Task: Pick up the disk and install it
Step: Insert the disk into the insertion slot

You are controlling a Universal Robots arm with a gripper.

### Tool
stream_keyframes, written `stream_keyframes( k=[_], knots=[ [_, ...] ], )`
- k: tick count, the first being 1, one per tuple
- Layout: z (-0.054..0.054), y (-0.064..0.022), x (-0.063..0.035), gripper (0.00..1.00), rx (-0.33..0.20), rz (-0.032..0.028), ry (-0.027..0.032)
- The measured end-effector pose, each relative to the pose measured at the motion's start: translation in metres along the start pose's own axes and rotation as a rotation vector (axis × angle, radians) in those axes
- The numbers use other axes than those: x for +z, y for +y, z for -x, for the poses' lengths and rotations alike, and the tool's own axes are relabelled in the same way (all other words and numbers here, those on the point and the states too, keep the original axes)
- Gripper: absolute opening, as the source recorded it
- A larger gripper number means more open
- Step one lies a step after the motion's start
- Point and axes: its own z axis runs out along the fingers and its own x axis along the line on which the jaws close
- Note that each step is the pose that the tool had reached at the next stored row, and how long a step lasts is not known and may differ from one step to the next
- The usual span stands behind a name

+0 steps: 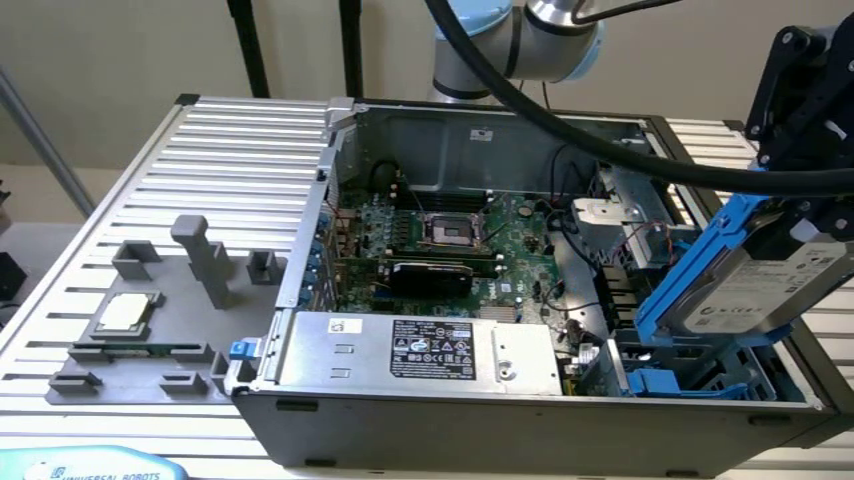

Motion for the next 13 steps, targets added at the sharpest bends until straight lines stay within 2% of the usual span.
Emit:
stream_keyframes(
  k=[8,13],
  knots=[
    [-0.001,-0.0005,0.0144,0.33,0.002,-0.0001,0.0002],
    [-0.001,-0.0014,0.0207,0.33,0.022,-0.0010,0.0016]
  ],
)
